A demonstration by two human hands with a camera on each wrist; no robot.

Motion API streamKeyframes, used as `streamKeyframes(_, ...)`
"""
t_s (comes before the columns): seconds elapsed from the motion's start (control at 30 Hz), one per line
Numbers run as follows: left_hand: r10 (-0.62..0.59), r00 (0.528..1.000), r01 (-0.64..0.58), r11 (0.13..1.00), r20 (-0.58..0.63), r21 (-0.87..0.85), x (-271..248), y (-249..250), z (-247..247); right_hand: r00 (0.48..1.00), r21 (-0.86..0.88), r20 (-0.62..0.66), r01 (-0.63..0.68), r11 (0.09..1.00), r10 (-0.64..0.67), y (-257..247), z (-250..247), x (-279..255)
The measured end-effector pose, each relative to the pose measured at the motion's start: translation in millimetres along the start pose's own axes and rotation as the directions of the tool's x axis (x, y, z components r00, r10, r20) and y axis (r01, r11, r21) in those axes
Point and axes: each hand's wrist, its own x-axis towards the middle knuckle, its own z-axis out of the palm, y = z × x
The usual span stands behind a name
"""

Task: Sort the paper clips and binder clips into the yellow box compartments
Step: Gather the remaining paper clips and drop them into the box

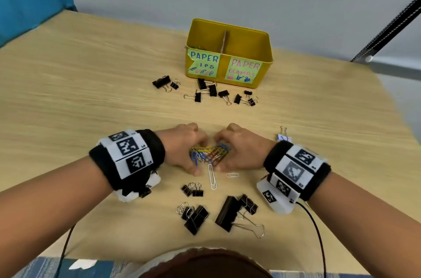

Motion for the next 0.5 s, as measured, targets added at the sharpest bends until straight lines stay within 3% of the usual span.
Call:
streamKeyframes(0.13,-0.064,0.997,0.063,0.998,-0.046,-0.024,-2.1,6.1,9.7,0.999,-0.094,-0.036,-0.039,0.995,0.036,-12.2,17.2,-9.3)
streamKeyframes(0.3,-0.096,0.982,0.085,0.994,-0.163,-0.071,4.7,11.8,11.9,0.992,0.025,-0.124,-0.030,0.999,0.033,-19.1,18.7,7.3)
streamKeyframes(0.5,-0.127,0.978,0.122,0.992,-0.165,-0.043,13.4,11.8,10.9,0.994,0.001,-0.110,-0.003,1.000,0.003,-17.7,12.9,17.4)
